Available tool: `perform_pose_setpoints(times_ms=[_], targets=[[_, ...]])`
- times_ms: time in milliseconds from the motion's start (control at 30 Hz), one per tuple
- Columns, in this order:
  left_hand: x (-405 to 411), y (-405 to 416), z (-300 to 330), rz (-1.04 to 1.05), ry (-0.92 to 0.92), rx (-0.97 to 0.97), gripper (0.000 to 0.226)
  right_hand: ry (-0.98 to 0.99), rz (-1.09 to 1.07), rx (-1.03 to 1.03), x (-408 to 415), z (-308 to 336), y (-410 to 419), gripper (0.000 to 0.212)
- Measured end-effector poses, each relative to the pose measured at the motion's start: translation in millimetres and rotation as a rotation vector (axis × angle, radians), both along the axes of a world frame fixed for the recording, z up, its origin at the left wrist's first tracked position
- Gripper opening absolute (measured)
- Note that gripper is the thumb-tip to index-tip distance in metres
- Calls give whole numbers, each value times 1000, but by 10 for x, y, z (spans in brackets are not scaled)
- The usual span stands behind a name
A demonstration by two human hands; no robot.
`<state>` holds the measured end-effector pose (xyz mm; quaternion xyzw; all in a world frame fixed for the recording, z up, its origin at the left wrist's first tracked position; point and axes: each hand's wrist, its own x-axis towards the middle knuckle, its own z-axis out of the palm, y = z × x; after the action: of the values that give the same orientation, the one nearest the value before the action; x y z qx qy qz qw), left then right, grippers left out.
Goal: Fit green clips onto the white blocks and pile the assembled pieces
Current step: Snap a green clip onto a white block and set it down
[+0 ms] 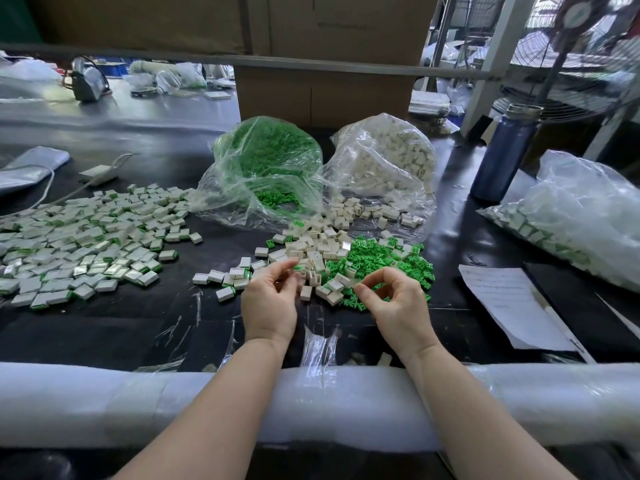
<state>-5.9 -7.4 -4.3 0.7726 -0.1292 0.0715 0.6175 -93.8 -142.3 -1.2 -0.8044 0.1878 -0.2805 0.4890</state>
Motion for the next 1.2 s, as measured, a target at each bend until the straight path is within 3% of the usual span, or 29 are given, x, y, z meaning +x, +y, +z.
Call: perform_pose_setpoints(times_ms=[167, 367, 600, 800, 1067, 1200], targets=[[78, 40, -10, 227, -25, 66, 22, 4, -63, -70, -1, 8, 3, 19], [86, 50, -33, 278, 35, 224, 34, 36, -128, -165, 1, -12, -24, 13], [59, 34, -27, 214, 88, 414, 37, 83, -137, -231, 12, -26, -35, 12], [-5, 26, -20, 188, -70, 569, 29, 138, -89, -376, 20, -45, 0, 2], [-16, 0, -64, 50, -118, 753, 24, 267, -17, -591, 37, -67, 33, 24], [-16, -12, -77, 20, -143, 826, 24, 294, -22, -635, 46, -75, 48, 22]])
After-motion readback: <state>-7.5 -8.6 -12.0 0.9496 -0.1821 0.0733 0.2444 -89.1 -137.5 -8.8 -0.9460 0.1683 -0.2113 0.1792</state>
